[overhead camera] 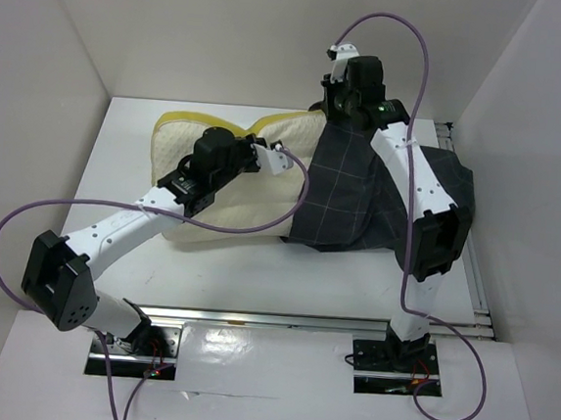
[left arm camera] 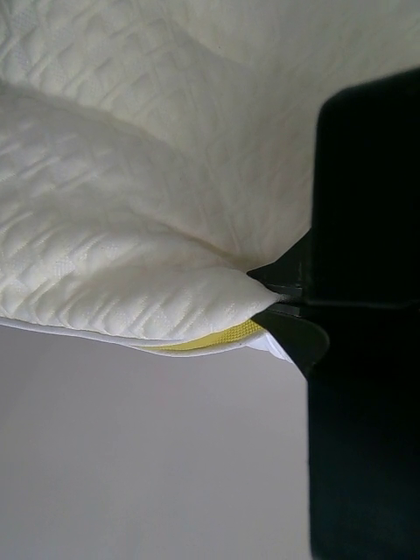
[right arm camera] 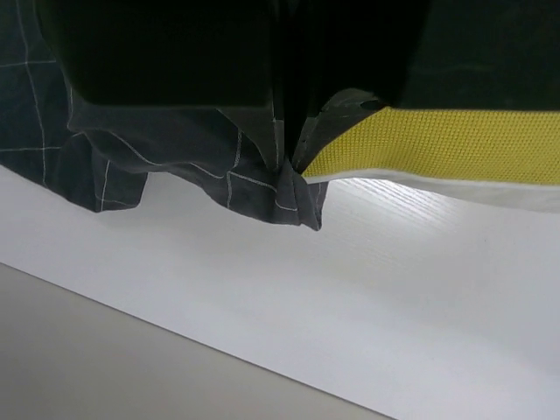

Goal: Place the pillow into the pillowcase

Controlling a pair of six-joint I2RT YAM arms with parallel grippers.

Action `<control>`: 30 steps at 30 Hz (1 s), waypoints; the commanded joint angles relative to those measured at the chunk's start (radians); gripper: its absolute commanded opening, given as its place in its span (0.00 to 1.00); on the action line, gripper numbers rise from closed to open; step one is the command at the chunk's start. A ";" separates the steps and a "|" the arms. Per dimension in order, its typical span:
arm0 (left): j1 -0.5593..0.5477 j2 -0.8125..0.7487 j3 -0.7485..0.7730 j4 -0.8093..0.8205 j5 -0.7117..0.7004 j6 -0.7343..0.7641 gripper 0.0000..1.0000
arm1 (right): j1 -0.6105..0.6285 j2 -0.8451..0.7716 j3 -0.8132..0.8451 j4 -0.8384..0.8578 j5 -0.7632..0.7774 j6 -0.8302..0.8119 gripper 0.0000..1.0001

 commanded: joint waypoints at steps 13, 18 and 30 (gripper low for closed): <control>-0.055 -0.022 0.016 0.189 -0.046 0.038 0.00 | 0.146 -0.042 0.206 -0.069 -0.185 0.035 0.09; -0.075 -0.013 0.025 0.189 -0.074 0.038 0.00 | 0.193 -0.060 0.154 -0.069 -0.208 0.055 0.11; -0.084 -0.022 0.025 0.180 -0.092 0.010 0.00 | 0.193 -0.050 0.162 -0.069 -0.225 0.055 0.00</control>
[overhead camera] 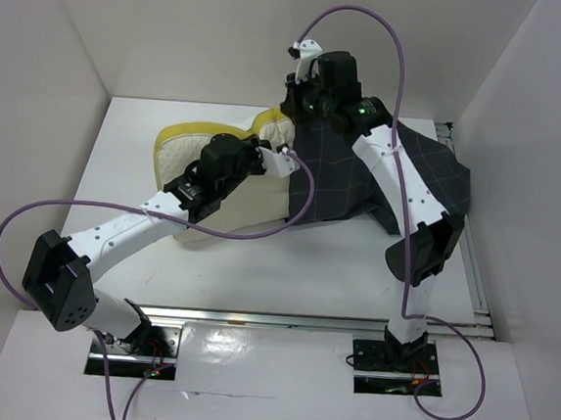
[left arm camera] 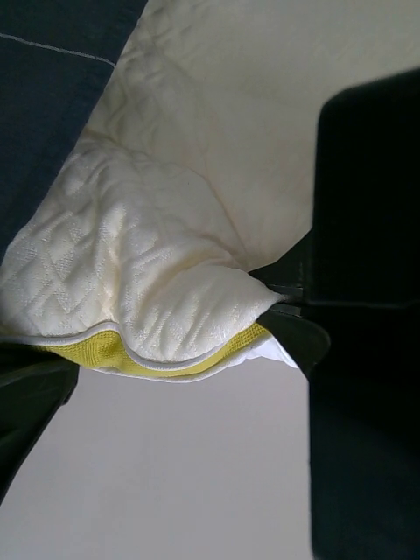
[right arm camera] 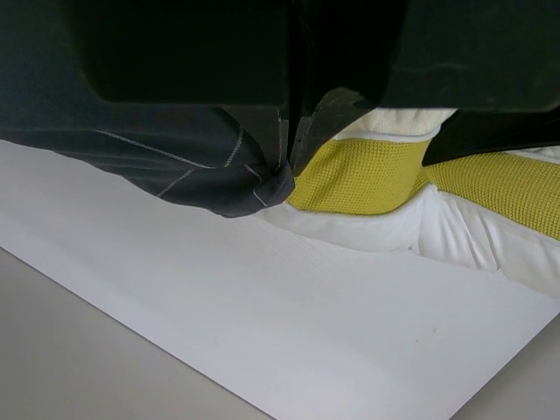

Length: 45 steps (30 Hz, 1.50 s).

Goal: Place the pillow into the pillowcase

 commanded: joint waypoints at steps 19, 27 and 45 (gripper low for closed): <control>-0.058 0.007 0.066 0.183 0.032 -0.030 0.00 | 0.126 0.060 0.175 0.027 -0.290 0.145 0.00; -0.087 0.027 0.066 0.204 0.022 -0.050 0.00 | 0.162 0.088 0.221 0.046 -0.310 0.177 0.00; -0.147 0.054 0.094 0.243 -0.033 -0.069 0.00 | 0.199 0.052 0.216 0.083 -0.364 0.234 0.00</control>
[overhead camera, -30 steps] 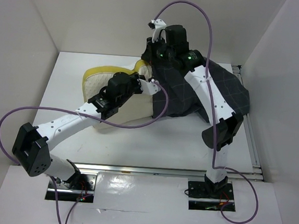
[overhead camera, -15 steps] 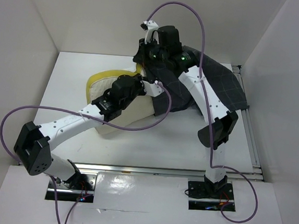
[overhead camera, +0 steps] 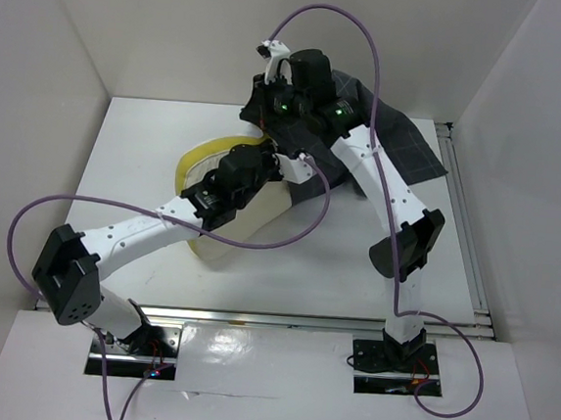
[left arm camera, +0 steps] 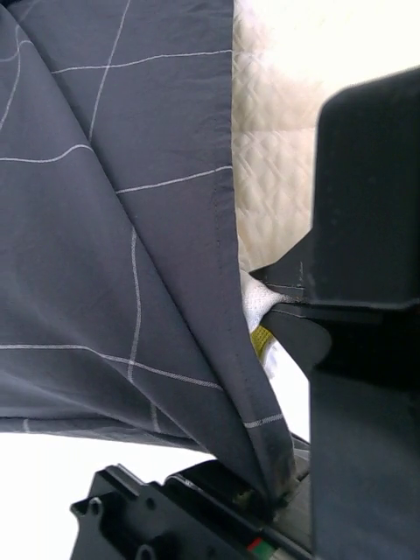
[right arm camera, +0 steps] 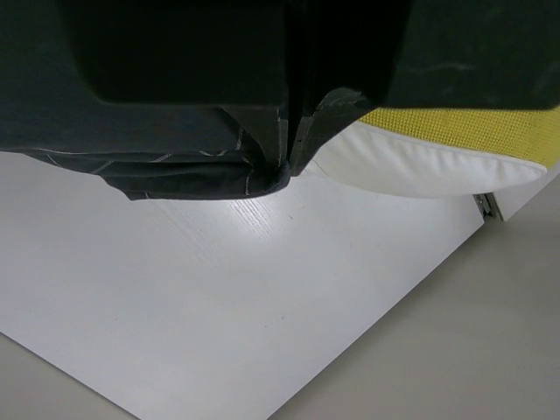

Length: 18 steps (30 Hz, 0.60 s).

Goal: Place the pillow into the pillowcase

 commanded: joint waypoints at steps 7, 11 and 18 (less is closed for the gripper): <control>-0.030 0.006 0.061 0.123 0.080 -0.059 0.00 | 0.025 -0.110 -0.067 0.135 0.084 0.010 0.76; -0.030 -0.003 0.010 0.093 0.051 -0.126 0.00 | -0.064 -0.143 -0.094 0.166 0.196 -0.025 0.84; 0.051 0.038 -0.035 -0.008 0.076 -0.295 0.00 | -0.252 -0.207 -0.133 0.177 0.248 -0.055 0.85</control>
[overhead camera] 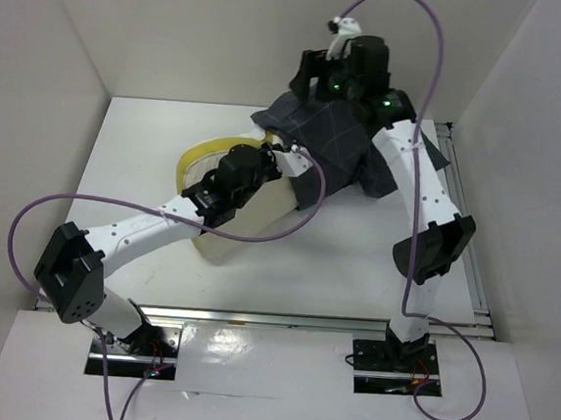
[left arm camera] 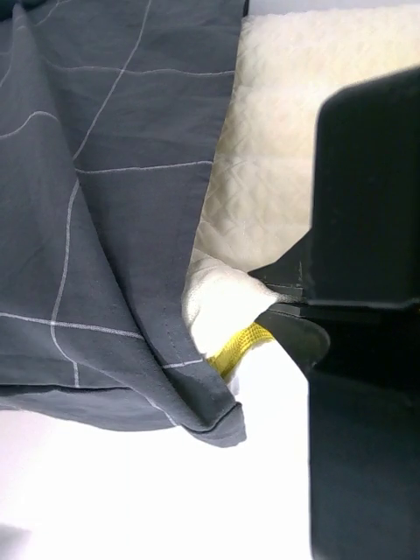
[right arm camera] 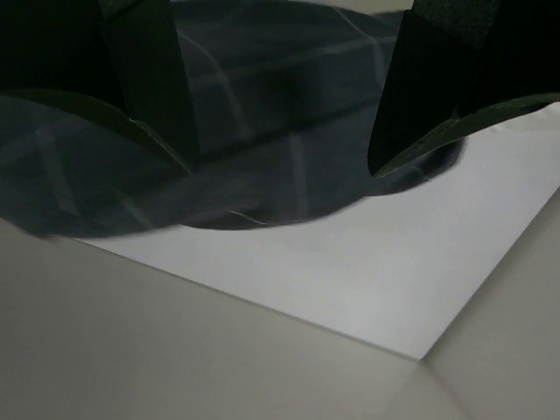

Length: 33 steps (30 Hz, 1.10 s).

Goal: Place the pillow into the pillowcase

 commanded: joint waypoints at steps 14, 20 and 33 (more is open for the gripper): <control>0.389 0.346 0.567 -0.569 0.287 -0.437 0.98 | -0.147 -0.288 -0.327 0.102 0.022 -0.197 0.83; 0.269 0.122 0.387 -0.753 0.502 -0.331 0.99 | -0.147 -0.372 -0.536 0.091 -0.001 -0.234 0.83; -0.014 -0.058 -0.088 -0.679 0.292 -0.363 1.00 | -0.156 -0.408 -0.663 0.059 -0.033 -0.244 0.82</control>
